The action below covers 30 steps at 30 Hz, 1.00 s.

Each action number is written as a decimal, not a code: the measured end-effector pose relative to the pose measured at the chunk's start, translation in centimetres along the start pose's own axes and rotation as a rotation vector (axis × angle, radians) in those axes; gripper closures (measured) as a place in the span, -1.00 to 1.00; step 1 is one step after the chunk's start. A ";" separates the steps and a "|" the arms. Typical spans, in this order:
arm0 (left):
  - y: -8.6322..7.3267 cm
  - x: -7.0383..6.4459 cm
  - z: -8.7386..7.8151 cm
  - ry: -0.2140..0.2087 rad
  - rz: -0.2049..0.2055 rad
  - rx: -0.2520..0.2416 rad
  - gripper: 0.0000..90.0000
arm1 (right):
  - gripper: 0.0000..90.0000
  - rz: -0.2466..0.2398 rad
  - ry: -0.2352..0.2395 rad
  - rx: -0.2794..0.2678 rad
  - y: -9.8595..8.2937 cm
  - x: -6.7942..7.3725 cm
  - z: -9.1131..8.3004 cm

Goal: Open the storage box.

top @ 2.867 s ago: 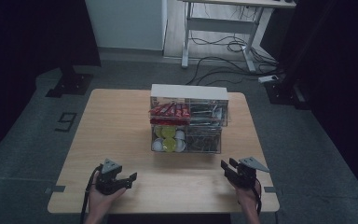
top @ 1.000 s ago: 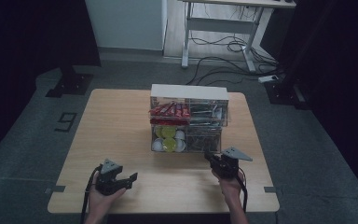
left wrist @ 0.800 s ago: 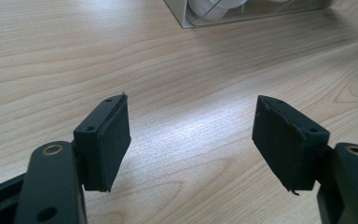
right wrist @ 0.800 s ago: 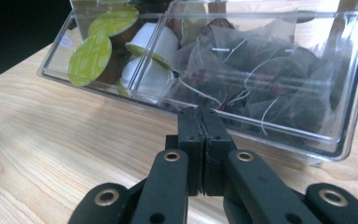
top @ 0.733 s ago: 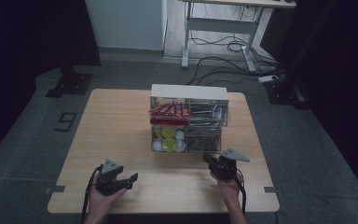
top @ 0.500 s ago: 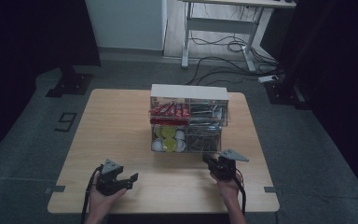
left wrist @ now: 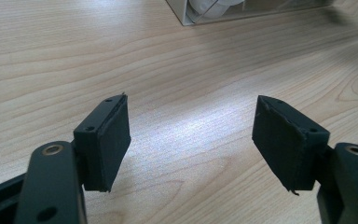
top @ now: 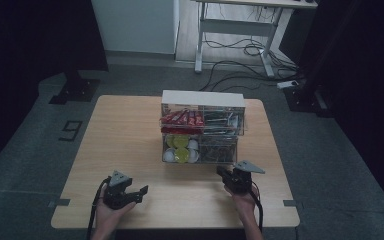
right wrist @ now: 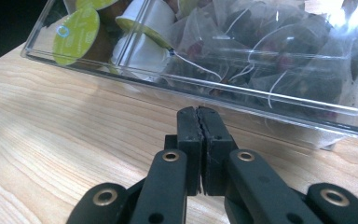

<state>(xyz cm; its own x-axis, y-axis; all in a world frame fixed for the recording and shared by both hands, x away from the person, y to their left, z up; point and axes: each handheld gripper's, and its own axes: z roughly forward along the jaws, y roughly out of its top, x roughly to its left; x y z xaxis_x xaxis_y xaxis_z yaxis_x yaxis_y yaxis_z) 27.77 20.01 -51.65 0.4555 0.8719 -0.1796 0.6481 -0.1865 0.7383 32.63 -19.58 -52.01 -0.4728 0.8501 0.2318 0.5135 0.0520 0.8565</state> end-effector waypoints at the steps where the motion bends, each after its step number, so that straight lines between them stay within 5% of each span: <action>1: 0.0 0.0 0.0 0.000 0.000 -0.002 -0.38 | 0.94 0.004 -0.004 -0.002 0.0 0.0 0.0; 30: 0.0 0.0 0.1 0.000 -0.001 0.003 -0.38 | 0.94 0.031 -0.018 -0.085 1.3 -0.6 -1.8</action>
<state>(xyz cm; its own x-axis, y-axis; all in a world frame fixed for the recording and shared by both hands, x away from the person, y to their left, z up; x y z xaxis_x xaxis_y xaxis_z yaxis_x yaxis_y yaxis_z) 27.80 19.95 -51.72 0.4546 0.8723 -0.1801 0.6504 -0.1870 0.7362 32.30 -20.93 -50.21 -0.4444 0.8598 0.2517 0.4646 -0.0190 0.8853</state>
